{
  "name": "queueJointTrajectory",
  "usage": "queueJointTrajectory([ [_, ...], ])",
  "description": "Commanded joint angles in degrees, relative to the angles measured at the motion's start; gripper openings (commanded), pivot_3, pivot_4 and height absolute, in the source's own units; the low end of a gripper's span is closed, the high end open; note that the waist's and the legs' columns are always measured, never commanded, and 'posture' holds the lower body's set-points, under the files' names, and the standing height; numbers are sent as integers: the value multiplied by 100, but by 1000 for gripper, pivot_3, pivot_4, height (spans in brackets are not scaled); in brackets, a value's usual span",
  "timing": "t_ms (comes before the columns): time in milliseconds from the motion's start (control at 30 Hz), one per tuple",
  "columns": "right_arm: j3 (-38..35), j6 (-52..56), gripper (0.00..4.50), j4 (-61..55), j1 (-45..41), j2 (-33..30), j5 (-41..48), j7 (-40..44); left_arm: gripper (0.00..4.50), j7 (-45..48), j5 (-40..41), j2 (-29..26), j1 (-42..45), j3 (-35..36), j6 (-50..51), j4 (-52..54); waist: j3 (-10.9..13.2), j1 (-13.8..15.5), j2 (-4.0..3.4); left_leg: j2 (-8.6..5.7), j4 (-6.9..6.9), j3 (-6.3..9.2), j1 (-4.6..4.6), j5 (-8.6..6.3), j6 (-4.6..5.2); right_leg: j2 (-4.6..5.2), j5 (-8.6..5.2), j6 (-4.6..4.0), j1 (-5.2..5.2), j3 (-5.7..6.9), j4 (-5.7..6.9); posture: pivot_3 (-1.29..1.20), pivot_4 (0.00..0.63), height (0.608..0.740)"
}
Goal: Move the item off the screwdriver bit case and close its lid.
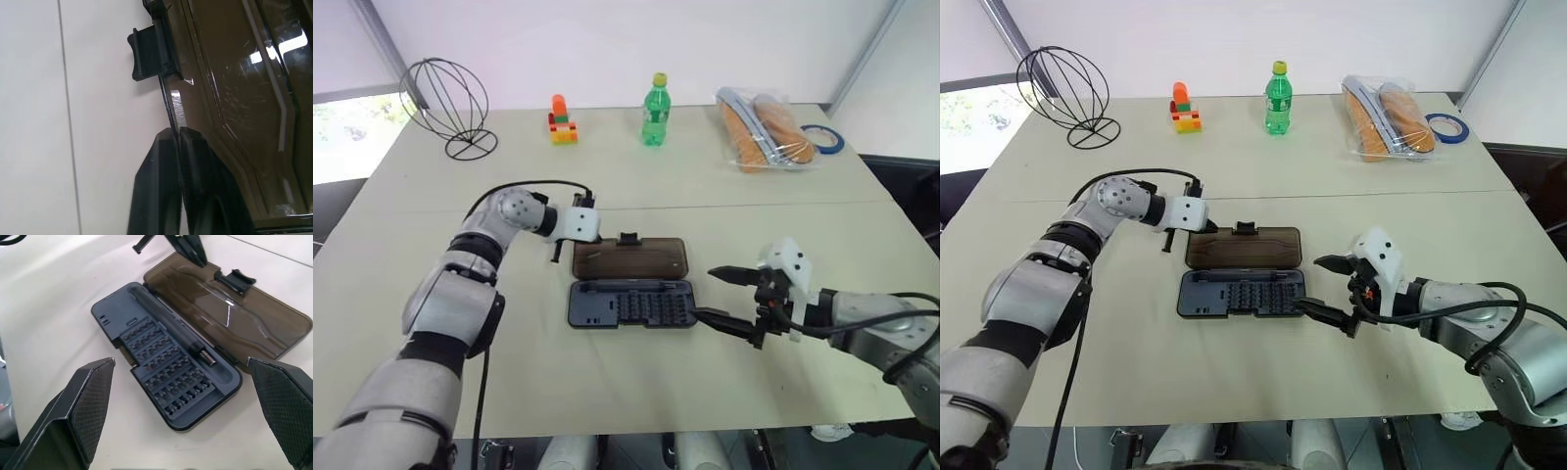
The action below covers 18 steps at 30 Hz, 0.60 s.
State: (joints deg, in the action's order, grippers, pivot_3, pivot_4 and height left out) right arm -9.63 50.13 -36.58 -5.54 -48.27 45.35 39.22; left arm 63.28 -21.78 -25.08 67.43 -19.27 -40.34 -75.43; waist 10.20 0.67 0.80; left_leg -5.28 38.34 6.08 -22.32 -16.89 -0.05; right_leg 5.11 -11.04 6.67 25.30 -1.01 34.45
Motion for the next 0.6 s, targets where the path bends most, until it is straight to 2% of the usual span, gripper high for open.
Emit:
queueJointTrajectory([
  [33, -25, -128, 4500, -2, -94, 42, -20, 17, 1909, -28, -41, -76, -4, 10, 114, 9, -5, 3, 1, 0, 2, 0, 1, 0, 0, 0, 0, 0, -1, 0, 0, 0, 150, 740],
  [200, 67, -124, 4500, 64, -122, 58, -38, 47, 4455, -324, 413, -141, 82, 551, 741, -25, -6, -10, 3, 0, 19, 0, 5, -1, 1, -1, 0, 0, -4, -1, 17, 0, 150, 740],
  [400, 65, -126, 4500, 180, -120, 41, -21, 148, 4455, 371, 2174, -312, 552, 2319, 2899, 60, 3, -20, 14, 1, 77, 1, -3, -4, 7, -4, -1, 1, 1, -2, 67, 0, 150, 740],
  [433, 33, -96, 4500, 201, -141, 71, 68, 175, 4455, 801, 2441, -425, 652, 2538, 3466, 147, 3, -22, 14, 1, 81, 2, -3, -4, 7, -4, -1, 1, 1, -1, 72, 0, 150, 740],
  [533, -86, -24, 4500, 353, -298, 231, 414, 241, 4455, 2120, 2898, -804, 557, 2715, 4732, 736, 1, -82, 11, 1, 82, 1, -1, -4, 7, -6, -1, 2, 0, -2, 75, 0, 150, 740],
  [600, -108, -71, 4500, 566, -483, 365, 474, 229, 4455, 2561, 3097, -990, -6, 2592, 5361, 1699, -5, -152, 1, 1, 81, 2, 0, -4, 6, -6, -1, 2, -1, -2, 76, 0, 150, 740],
])
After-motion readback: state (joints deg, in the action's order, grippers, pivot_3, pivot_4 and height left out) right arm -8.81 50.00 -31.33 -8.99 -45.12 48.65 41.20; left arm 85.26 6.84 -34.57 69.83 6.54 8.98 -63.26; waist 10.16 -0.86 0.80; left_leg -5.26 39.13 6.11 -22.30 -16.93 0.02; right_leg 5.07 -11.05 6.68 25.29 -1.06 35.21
